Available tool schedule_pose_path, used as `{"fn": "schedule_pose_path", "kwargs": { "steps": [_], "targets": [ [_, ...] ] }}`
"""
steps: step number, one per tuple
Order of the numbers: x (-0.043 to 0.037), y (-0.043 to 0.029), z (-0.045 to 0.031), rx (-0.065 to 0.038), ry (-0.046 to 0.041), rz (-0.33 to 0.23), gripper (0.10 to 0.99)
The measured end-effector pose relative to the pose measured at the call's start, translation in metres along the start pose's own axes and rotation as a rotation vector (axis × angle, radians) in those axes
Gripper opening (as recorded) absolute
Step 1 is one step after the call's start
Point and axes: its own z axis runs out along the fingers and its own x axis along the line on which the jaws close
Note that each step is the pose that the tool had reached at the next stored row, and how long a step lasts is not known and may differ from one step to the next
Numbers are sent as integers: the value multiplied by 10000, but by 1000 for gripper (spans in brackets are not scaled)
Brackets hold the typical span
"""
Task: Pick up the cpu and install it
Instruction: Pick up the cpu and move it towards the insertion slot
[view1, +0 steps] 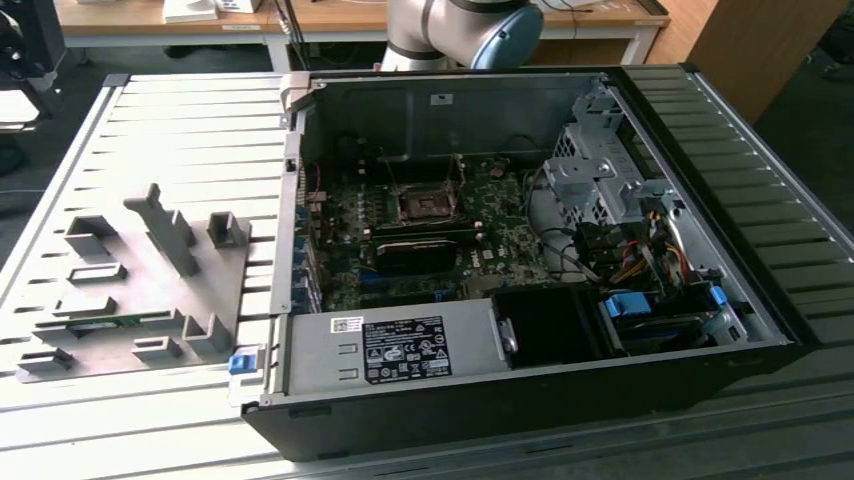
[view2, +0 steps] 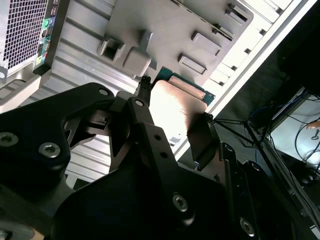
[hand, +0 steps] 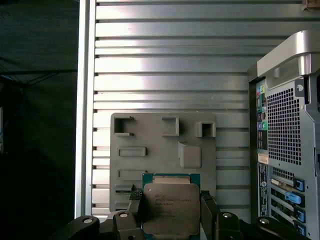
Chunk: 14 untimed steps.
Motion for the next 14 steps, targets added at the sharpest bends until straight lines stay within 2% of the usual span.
{"fn": "schedule_pose_path", "kwargs": {
  "steps": [14],
  "targets": [
    [-173, 4, -3, 0, 7, 0, 545]
  ]
}}
